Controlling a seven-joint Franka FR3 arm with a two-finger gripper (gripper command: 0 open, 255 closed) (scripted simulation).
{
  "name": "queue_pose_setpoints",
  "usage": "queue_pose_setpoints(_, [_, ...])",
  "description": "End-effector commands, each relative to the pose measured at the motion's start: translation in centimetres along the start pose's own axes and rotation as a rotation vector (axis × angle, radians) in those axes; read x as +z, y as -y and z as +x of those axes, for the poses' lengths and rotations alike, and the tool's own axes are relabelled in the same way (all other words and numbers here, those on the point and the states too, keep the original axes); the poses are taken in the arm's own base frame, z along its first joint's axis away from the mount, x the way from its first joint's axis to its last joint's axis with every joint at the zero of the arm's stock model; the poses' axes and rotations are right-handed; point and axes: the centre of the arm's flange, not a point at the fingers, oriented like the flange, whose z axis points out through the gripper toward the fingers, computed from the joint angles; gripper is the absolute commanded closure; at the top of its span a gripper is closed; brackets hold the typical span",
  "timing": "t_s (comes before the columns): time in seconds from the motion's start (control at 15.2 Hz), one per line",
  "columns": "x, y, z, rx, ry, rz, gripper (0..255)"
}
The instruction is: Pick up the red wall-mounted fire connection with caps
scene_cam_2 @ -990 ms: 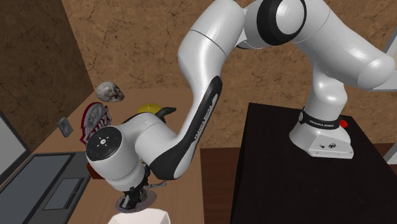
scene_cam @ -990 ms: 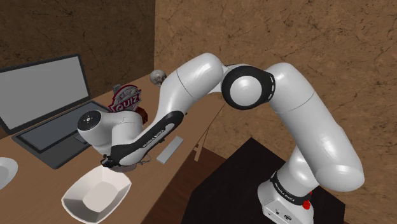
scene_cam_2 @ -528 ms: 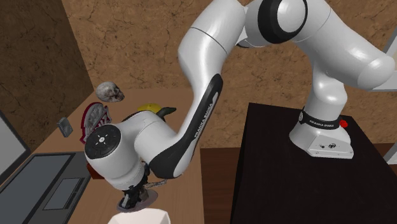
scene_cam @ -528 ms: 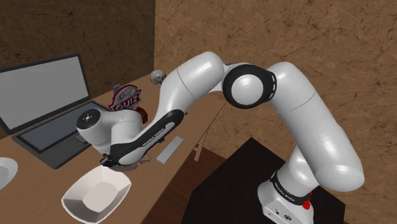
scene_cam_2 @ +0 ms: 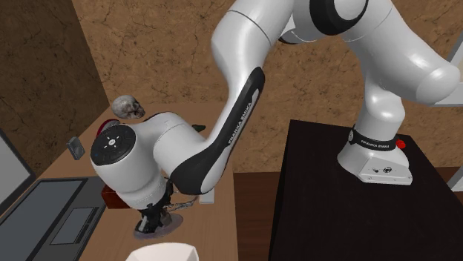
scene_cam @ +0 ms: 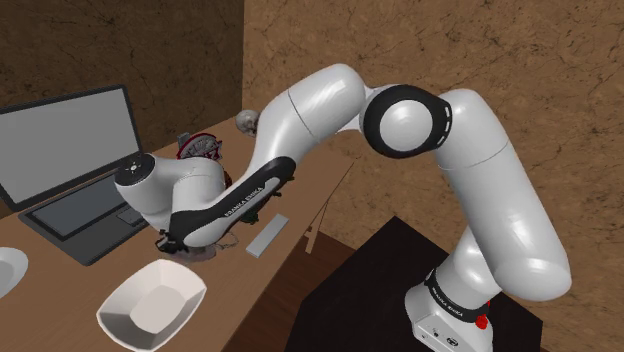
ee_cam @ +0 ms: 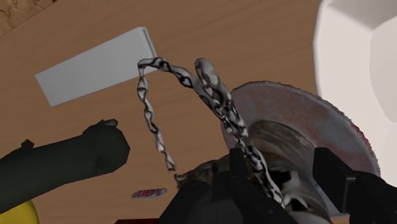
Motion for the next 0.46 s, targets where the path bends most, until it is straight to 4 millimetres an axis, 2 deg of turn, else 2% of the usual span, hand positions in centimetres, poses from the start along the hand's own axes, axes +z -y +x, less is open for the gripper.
queue_pose_setpoints(0.0, [-1.0, -0.3, 0.3, 0.0, 0.0, 0.0, 255])
queue_pose_setpoints(0.26, [-3.1, -0.9, 0.5, 0.0, 0.0, 0.0, 255])
queue_pose_setpoints(0.4, [-3.1, -0.9, 0.5, 0.0, 0.0, 0.0, 255])
